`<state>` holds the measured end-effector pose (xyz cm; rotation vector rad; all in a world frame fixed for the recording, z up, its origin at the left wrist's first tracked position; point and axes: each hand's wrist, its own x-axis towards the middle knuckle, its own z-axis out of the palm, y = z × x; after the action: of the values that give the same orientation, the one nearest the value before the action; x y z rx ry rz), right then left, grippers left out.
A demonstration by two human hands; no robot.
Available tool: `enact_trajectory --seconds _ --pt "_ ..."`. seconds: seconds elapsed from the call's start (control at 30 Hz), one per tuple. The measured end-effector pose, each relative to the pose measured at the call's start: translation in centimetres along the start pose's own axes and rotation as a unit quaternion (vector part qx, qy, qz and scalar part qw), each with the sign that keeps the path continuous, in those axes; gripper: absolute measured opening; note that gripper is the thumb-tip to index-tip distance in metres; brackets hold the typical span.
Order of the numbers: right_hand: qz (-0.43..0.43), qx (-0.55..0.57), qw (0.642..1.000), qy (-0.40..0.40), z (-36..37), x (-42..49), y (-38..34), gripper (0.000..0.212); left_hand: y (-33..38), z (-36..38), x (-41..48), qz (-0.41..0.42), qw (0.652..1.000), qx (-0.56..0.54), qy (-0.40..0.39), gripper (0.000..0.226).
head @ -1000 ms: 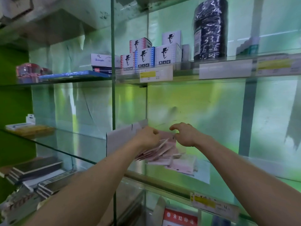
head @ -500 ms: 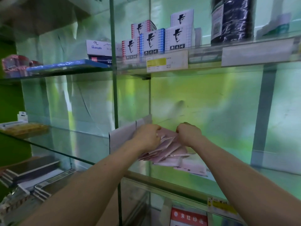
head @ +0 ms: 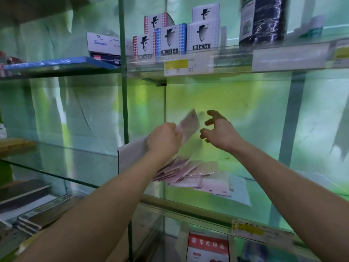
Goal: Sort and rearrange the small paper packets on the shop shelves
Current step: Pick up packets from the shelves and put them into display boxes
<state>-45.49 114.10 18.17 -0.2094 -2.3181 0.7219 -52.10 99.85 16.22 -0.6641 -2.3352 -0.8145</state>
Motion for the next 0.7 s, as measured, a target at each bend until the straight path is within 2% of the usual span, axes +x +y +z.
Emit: enact_trajectory --seconds 0.07,0.13,0.23,0.3,0.37,0.4,0.5,0.53,0.6,0.63,0.67,0.7 --pt "0.029 0.041 0.996 -0.067 0.8 -0.2 -0.2 0.048 -0.4 -0.8 0.0 -0.030 0.998 -0.049 0.016 0.027" --pt "-0.002 0.027 0.989 -0.147 2.1 -1.1 -1.0 0.031 -1.0 -1.6 0.0 -0.020 0.998 -0.053 0.030 0.029" --pt "-0.062 -0.059 0.972 -0.221 4.4 -2.2 -2.5 0.022 -1.2 -2.7 -0.2 0.002 1.000 -0.026 0.007 0.035" --pt "-0.071 -0.143 0.955 -0.252 5.5 -2.3 -3.0 0.032 -1.3 -3.1 -0.3 -0.004 1.000 -0.004 -0.020 0.034" --pt "-0.061 -0.206 0.939 -0.267 5.8 -2.3 -3.5 0.049 -1.6 -3.3 -0.4 -0.022 0.999 0.003 -0.039 0.034" --pt "-0.059 -0.216 0.935 -0.274 5.9 -2.1 -3.7 0.050 -1.8 -3.4 -0.5 -0.030 0.999 0.002 -0.045 0.034" --pt "-0.048 -0.259 0.926 -0.270 6.5 -1.8 -4.3 0.033 -2.0 -3.7 -0.9 -0.042 0.998 -0.017 -0.041 0.035" --pt "-0.050 -0.285 0.924 -0.252 6.7 -1.8 -4.5 0.034 -2.0 -3.9 -0.9 -0.044 0.998 -0.033 -0.033 0.037" --pt "-0.072 -0.344 0.914 -0.202 7.2 -1.5 -4.8 0.016 -1.8 -4.5 -0.8 -0.047 0.997 -0.065 -0.011 0.038" --pt "-0.084 -0.346 0.915 -0.189 7.5 -1.3 -5.0 0.020 -1.7 -4.7 -0.6 -0.046 0.996 -0.072 -0.006 0.037" --pt "-0.092 -0.339 0.916 -0.195 7.8 -1.3 -5.5 0.034 -1.6 -5.0 -0.6 -0.040 0.997 -0.068 -0.006 0.036" --pt "-0.097 -0.327 0.912 -0.227 8.0 -1.3 -6.0 0.041 -1.5 -5.1 -0.6 -0.033 0.998 -0.057 -0.011 0.036"
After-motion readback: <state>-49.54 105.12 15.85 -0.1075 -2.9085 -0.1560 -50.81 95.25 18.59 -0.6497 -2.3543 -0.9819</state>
